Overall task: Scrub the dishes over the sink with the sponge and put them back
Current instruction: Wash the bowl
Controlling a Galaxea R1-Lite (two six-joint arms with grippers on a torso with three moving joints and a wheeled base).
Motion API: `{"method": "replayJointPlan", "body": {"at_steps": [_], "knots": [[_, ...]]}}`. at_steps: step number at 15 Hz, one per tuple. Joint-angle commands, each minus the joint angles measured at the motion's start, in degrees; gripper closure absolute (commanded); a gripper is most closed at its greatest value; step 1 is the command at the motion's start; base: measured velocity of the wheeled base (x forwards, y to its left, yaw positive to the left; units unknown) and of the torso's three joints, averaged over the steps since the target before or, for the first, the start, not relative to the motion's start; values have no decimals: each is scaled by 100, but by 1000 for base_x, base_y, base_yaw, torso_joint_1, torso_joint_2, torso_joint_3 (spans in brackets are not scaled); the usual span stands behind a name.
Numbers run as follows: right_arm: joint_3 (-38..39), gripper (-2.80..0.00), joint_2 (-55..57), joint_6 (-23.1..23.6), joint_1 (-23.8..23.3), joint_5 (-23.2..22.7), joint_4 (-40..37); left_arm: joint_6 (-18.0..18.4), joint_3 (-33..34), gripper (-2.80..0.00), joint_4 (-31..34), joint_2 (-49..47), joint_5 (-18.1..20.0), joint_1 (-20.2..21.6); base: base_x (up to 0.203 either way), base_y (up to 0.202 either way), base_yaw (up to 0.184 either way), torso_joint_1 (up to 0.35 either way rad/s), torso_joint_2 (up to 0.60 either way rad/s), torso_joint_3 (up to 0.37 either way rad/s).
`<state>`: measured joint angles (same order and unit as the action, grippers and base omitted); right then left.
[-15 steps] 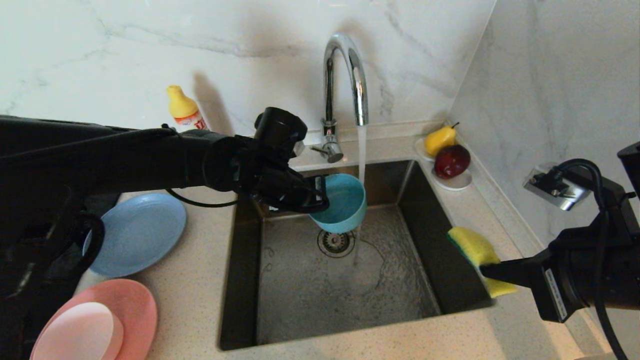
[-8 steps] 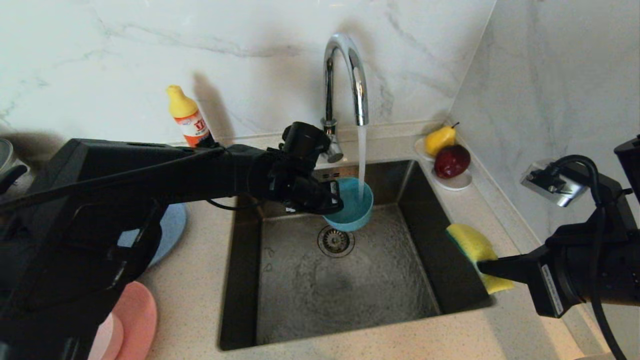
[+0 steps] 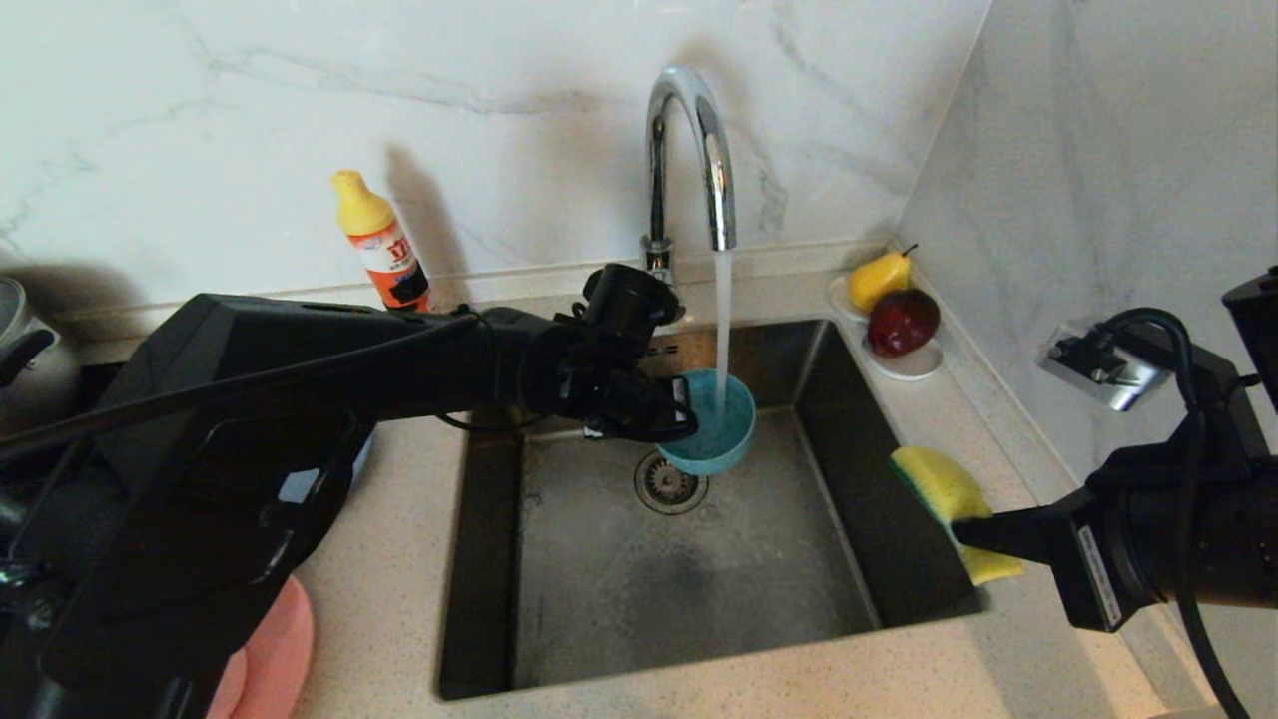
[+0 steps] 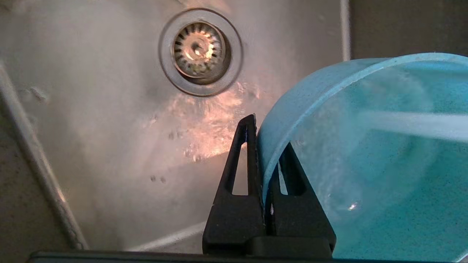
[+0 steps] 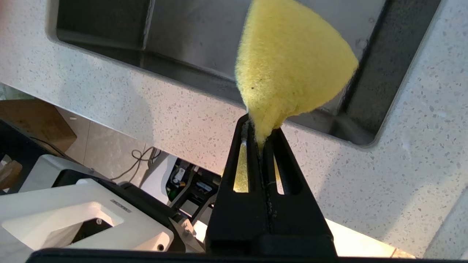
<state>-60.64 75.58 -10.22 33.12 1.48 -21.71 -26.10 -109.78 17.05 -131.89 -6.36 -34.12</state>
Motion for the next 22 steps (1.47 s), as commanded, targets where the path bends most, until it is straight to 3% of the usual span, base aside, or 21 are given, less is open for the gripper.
{"method": "replayJointPlan", "body": {"at_steps": [1,7,12,15,18,22], "knots": [[-71,0,62,-7,1,-7,-14,-27,0,0,16,5,-43,-51,0,0,0,0,0,0],[6,0,-95,-6,10,-5,-35,-285,130,0,441,373,-580,-51,0,0,0,0,0,0],[119,0,-20,-16,1,-24,-18,-212,790,0,378,1357,-1875,-44,0,0,0,0,0,0],[193,0,44,-24,1,-24,-17,12,1492,0,113,1944,-2284,4,0,0,0,0,0,0],[223,0,115,-58,-7,-24,-12,508,2269,0,-678,2644,-2542,39,0,0,0,0,0,0],[159,0,280,-226,0,0,-9,1532,3455,0,-2899,3371,-2603,55,0,0,0,0,0,0]]}}
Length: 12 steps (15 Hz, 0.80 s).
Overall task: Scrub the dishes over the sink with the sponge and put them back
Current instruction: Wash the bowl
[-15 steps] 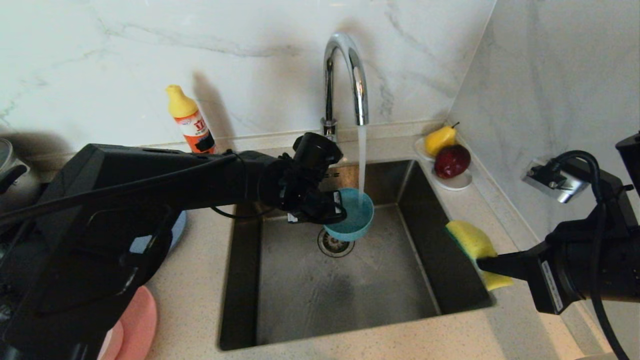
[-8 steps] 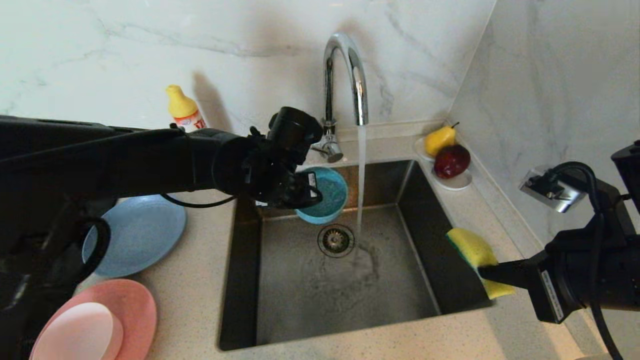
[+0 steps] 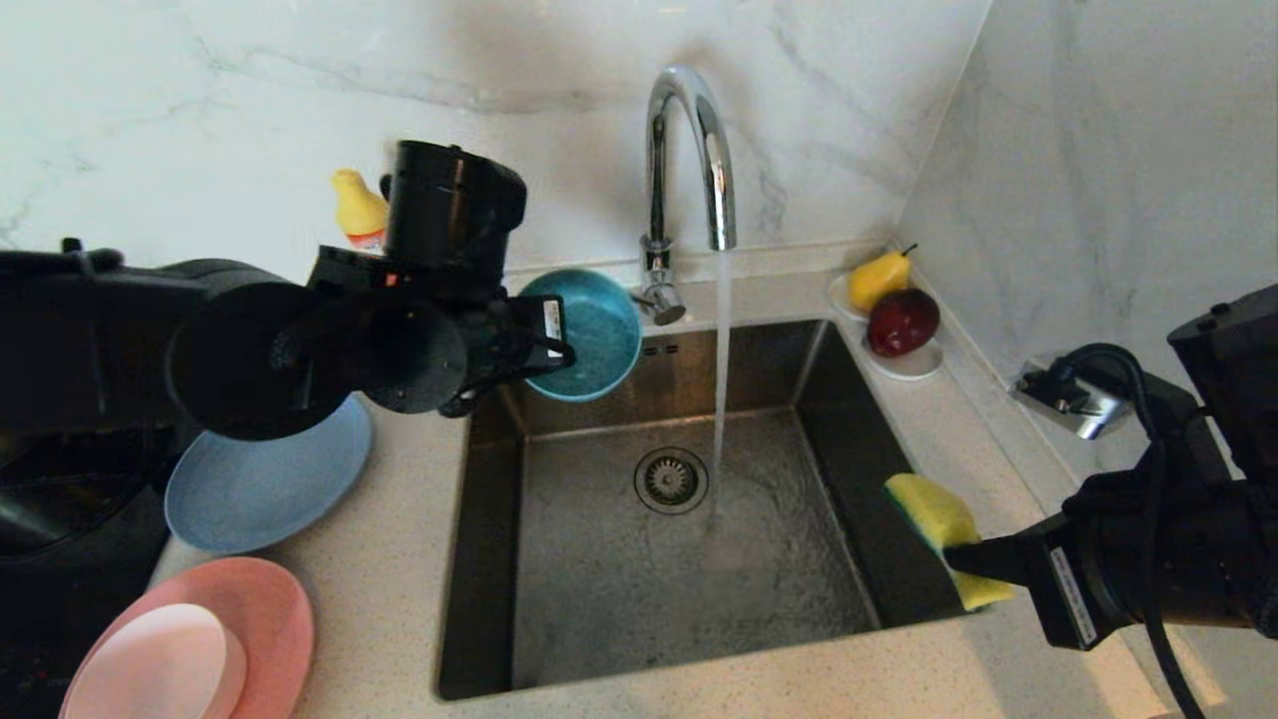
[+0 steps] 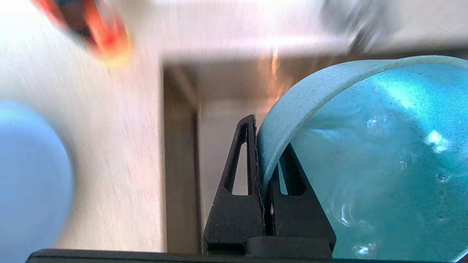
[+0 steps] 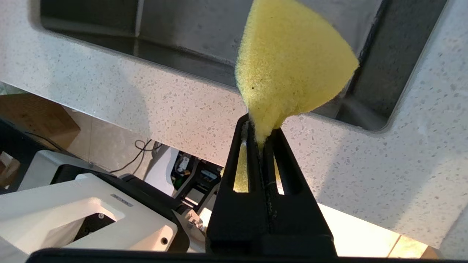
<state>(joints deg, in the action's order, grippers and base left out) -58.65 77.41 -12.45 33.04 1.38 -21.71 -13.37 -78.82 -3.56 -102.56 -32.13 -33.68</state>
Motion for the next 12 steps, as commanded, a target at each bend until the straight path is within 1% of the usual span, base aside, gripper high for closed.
{"method": "replayJointPlan", "body": {"at_steps": [1,2,3,4,5,6,7,9,12], "knots": [[-59,0,108,-12,10,12,-9,400,485,0,-1324,494,-28,44,0,0,0,0,0,0],[-44,0,108,-29,10,12,-9,452,548,0,-1694,526,-29,63,0,0,0,0,0,0],[-18,0,114,-29,10,12,-9,477,608,0,-1921,551,-19,72,0,0,0,0,0,0],[-6,0,108,-29,10,12,-9,518,670,0,-2366,569,12,74,0,0,0,0,0,0],[-6,0,108,-38,10,3,-9,640,721,0,-2621,571,74,73,0,0,0,0,0,0],[3,0,108,-38,10,3,-9,706,769,0,-2745,576,133,76,0,0,0,0,0,0],[20,0,94,-38,15,-6,-9,794,889,0,-3149,602,255,79,0,0,0,0,0,0],[16,0,94,-33,19,-6,-4,967,1136,0,-3750,662,487,92,0,0,0,0,0,0],[-6,0,64,-12,36,-15,0,1157,1362,0,-4595,676,607,98,0,0,0,0,0,0]]}}
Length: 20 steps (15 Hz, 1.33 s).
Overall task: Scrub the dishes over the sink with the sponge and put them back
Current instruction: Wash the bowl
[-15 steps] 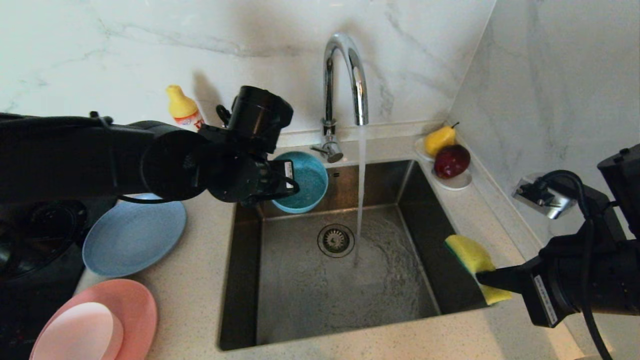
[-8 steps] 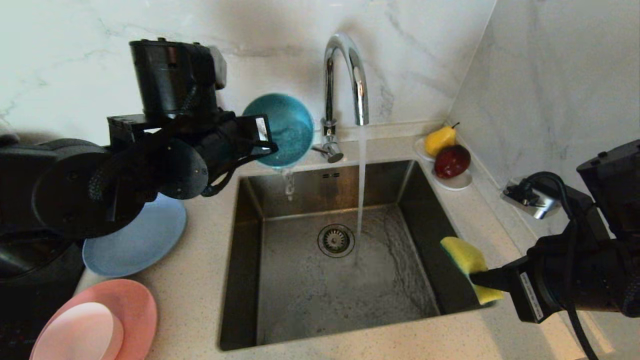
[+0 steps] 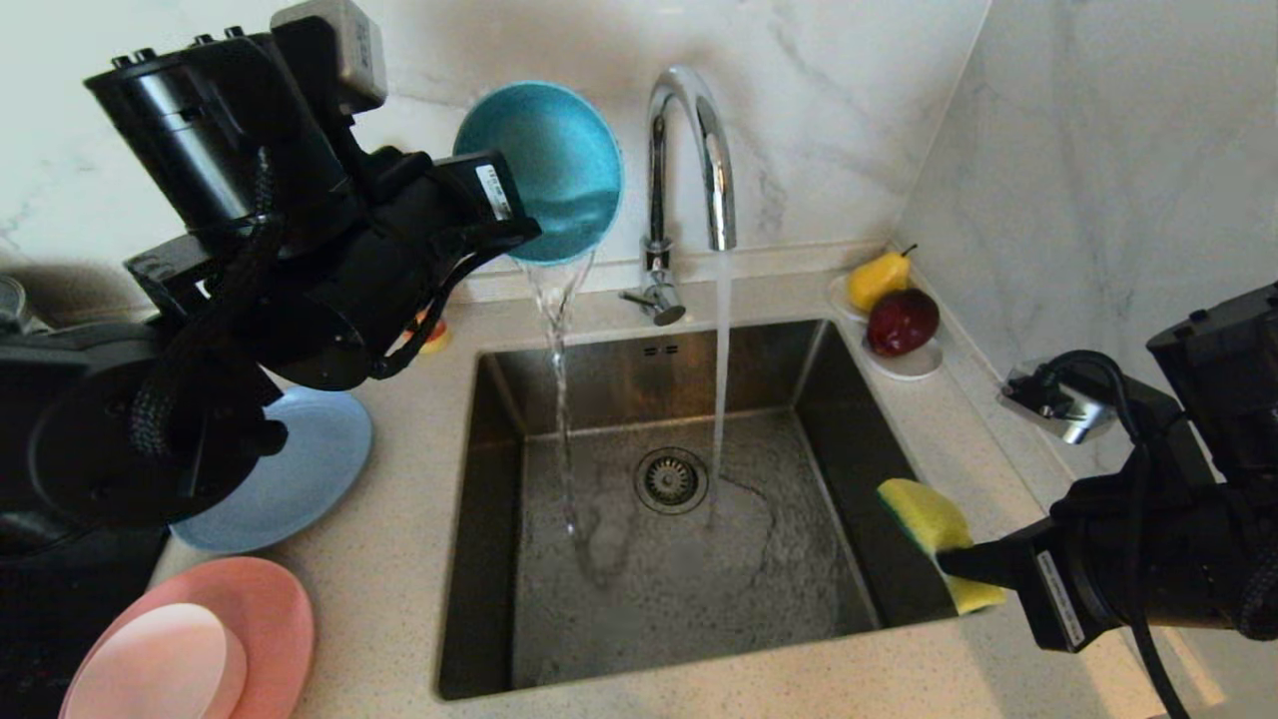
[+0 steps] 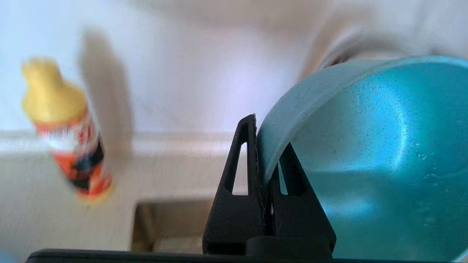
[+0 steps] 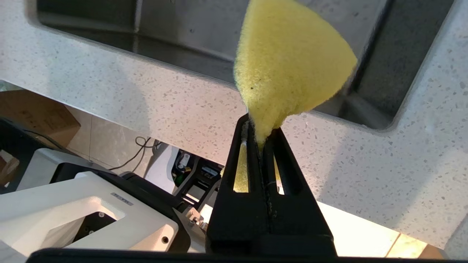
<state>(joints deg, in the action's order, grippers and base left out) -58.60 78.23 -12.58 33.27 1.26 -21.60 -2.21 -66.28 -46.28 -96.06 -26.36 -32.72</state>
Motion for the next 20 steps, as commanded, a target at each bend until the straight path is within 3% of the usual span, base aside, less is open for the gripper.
{"method": "replayJointPlan", "body": {"at_steps": [1,13,20], "knots": [[-20,0,7,1,31,-11,-11,105,127,0,-517,35,90,2,0,0,0,0,0,0],[-108,0,201,-25,91,-20,-4,145,575,0,-742,1026,827,-1,0,0,0,0,0,0],[-108,0,307,-8,92,-20,-2,142,757,0,-1120,1151,887,11,0,0,0,0,0,0]]}}
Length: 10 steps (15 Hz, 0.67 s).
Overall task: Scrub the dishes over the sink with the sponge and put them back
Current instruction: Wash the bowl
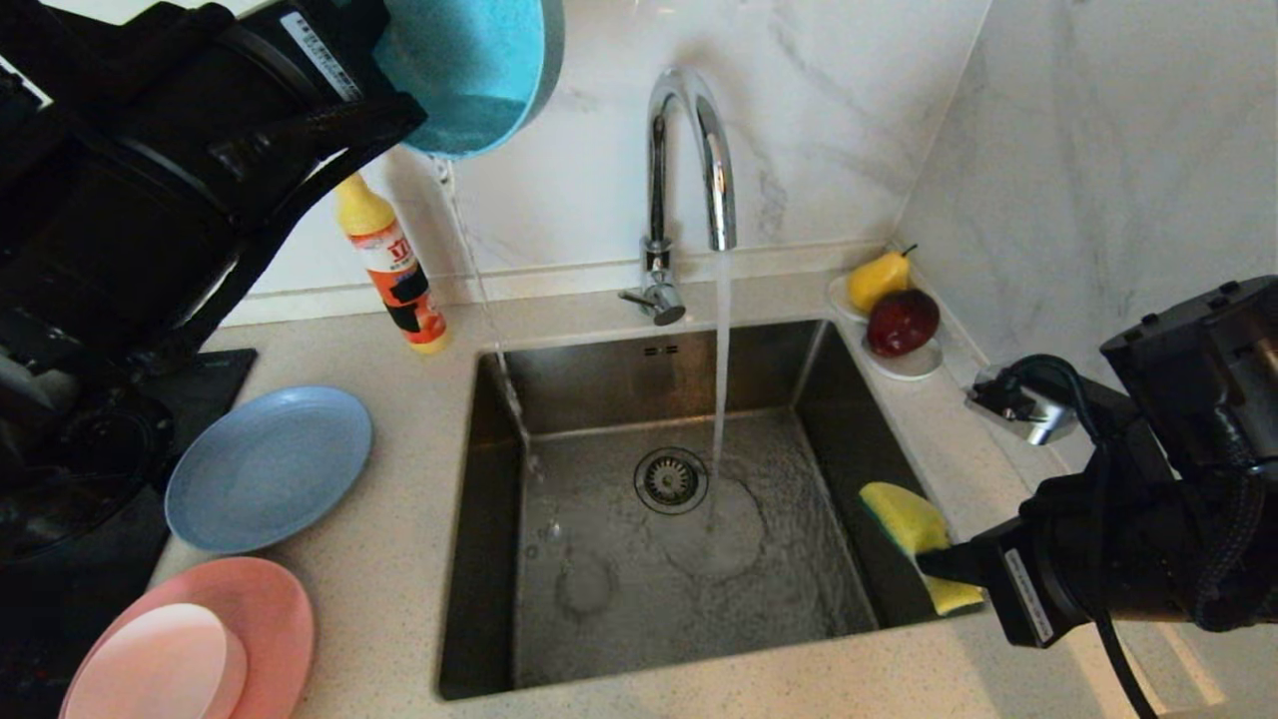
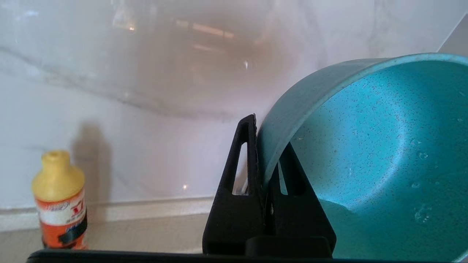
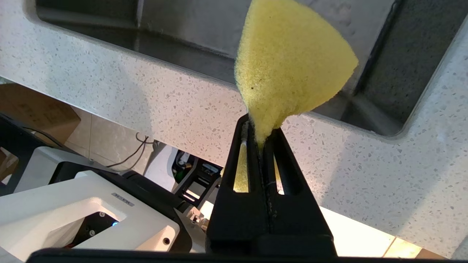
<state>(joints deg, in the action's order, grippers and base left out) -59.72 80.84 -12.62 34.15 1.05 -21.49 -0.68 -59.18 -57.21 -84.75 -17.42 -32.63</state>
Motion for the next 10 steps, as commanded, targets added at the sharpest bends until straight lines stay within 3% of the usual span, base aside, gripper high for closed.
{"method": "replayJointPlan", "body": {"at_steps": [1,7,9,10], "knots": [[4,0,77,-4,4,1,-13,12,82,0,-70,12,1,11,0,0,0,0,0,0],[10,0,125,-13,4,-5,-13,61,237,0,-501,-33,81,13,0,0,0,0,0,0],[-27,0,76,-4,13,-8,-13,42,368,0,-336,-38,87,17,0,0,0,0,0,0],[-48,0,13,-4,25,-8,-13,42,430,0,38,-43,83,21,0,0,0,0,0,0]]}}
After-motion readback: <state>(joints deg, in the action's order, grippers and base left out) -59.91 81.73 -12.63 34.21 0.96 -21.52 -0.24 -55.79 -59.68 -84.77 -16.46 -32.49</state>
